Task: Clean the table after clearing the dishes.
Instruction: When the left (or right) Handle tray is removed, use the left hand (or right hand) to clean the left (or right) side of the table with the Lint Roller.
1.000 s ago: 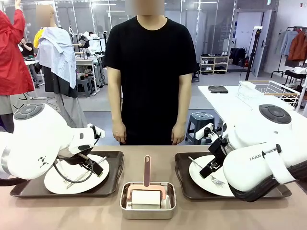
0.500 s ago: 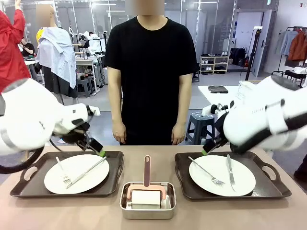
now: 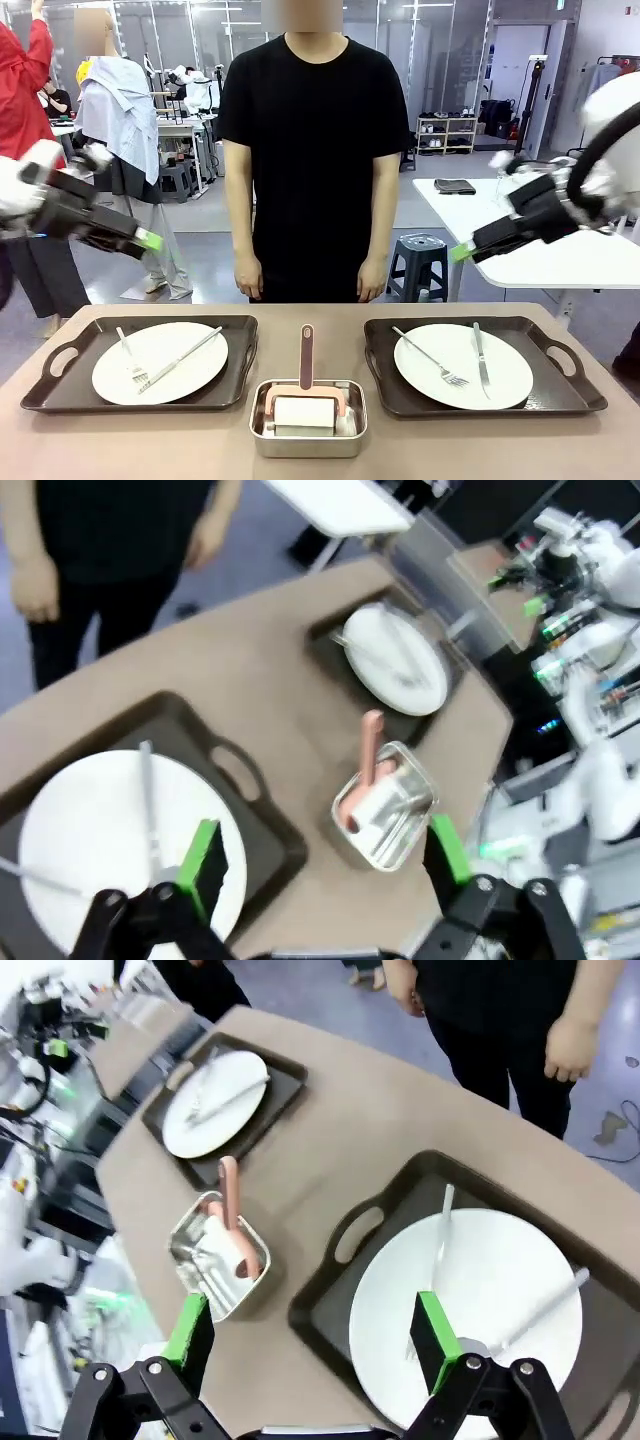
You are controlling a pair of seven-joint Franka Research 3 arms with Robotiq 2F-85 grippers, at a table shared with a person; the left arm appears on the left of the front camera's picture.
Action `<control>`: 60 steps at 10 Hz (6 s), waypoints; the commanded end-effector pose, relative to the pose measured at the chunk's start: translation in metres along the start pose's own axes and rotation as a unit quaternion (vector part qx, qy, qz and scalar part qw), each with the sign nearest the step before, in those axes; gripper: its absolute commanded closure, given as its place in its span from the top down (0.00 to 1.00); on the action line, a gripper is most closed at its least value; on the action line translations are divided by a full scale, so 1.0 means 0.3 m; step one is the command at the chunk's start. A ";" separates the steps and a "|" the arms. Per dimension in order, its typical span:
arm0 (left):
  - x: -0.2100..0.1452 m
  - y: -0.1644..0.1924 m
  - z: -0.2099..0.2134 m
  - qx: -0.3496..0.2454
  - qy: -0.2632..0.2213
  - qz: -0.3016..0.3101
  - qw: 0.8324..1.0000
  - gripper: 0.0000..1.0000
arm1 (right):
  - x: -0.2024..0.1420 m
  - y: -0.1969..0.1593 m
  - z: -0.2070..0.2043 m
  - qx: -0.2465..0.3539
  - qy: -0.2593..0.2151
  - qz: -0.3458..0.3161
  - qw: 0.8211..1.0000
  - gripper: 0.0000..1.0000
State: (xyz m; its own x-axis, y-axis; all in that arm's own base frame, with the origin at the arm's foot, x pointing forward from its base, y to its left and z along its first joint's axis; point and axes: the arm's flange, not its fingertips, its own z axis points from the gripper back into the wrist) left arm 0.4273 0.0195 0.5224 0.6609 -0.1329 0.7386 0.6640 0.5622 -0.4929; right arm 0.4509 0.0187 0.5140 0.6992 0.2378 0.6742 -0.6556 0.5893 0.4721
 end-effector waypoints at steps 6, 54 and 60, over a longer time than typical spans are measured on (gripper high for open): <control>-0.488 0.238 0.546 -0.004 -0.178 0.169 0.969 1.00 | -0.664 -0.361 0.684 -0.010 -0.207 -0.382 0.901 1.00; 0.407 -0.023 -0.387 0.075 0.296 -0.232 0.923 1.00 | -0.819 -0.413 0.732 -0.039 -0.213 -0.418 0.882 1.00; 0.393 -0.165 -0.754 0.018 0.381 -0.291 0.878 1.00 | -0.819 -0.413 0.732 -0.039 -0.213 -0.418 0.882 1.00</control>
State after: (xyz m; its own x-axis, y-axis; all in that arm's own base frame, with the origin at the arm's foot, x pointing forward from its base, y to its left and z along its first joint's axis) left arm 0.5496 -0.2194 0.5168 0.2521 -0.9087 0.3327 0.9676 0.2323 -0.0989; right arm 0.3031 -0.2840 0.4138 0.7404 -0.6190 0.2619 0.0832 0.4711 0.8782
